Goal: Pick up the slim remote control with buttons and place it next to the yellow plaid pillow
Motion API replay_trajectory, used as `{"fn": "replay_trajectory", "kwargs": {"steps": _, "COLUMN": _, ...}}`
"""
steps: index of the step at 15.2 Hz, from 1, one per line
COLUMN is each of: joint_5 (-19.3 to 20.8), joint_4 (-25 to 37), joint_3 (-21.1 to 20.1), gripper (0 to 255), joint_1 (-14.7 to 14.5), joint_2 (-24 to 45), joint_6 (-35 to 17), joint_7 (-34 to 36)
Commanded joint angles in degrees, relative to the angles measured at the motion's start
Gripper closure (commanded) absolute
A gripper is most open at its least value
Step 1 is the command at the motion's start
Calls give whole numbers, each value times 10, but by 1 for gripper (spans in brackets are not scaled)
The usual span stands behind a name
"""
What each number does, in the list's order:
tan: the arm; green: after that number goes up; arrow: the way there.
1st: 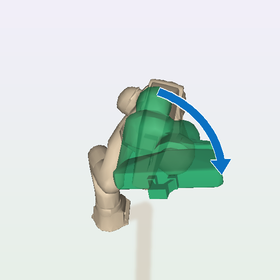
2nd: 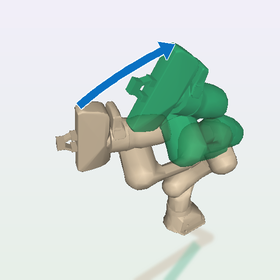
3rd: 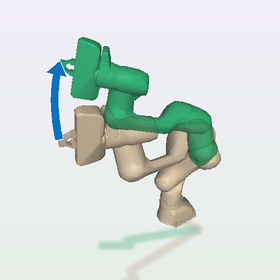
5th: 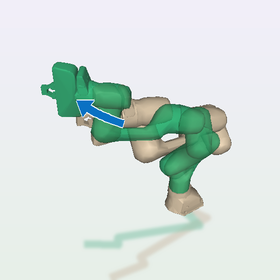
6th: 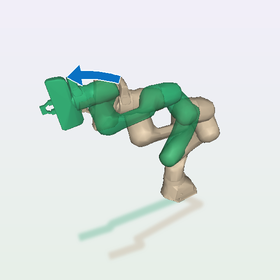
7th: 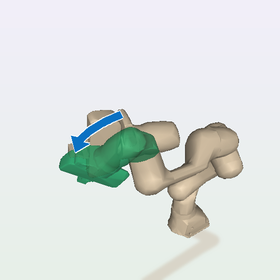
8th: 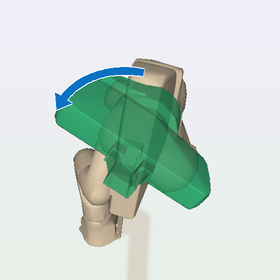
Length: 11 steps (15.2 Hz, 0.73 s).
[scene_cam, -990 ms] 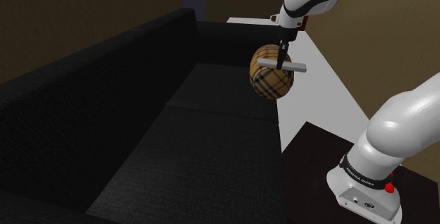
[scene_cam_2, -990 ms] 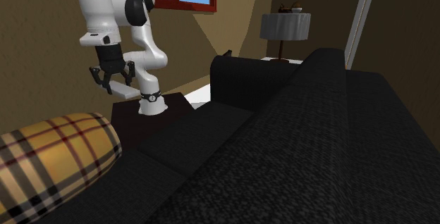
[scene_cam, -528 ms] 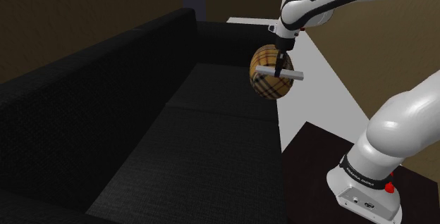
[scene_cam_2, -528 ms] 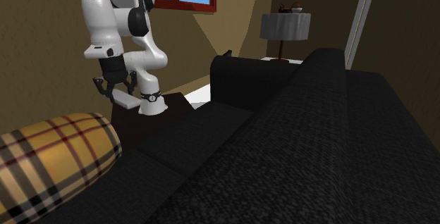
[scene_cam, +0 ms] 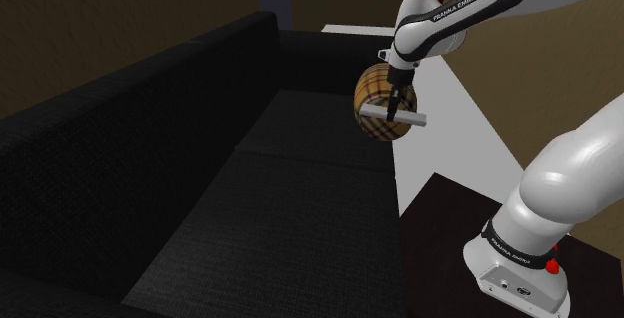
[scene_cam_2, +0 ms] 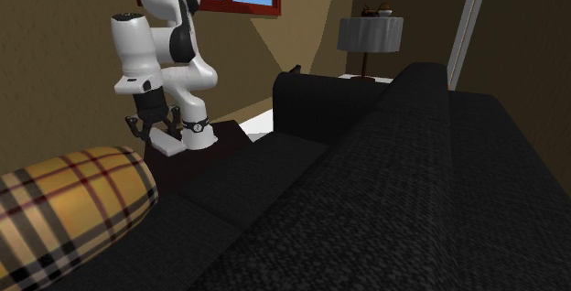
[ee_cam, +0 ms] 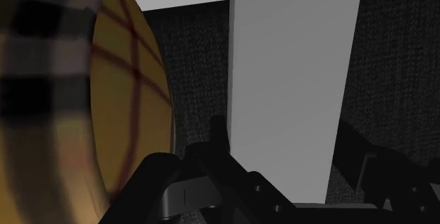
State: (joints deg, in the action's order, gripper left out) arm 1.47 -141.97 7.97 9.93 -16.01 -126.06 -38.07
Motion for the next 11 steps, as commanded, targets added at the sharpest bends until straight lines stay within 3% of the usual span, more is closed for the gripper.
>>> {"fn": "replay_trajectory", "kwargs": {"steps": 1, "joint_5": 0, "joint_4": -10, "joint_3": 1, "gripper": 255, "joint_1": 0, "joint_2": 8, "joint_6": -18, "joint_7": -2}}
{"fn": "replay_trajectory", "kwargs": {"steps": 11, "joint_5": -8, "joint_4": -45, "joint_3": 5, "gripper": 255, "joint_1": -2, "joint_2": 61, "joint_6": -105, "joint_7": -9}}
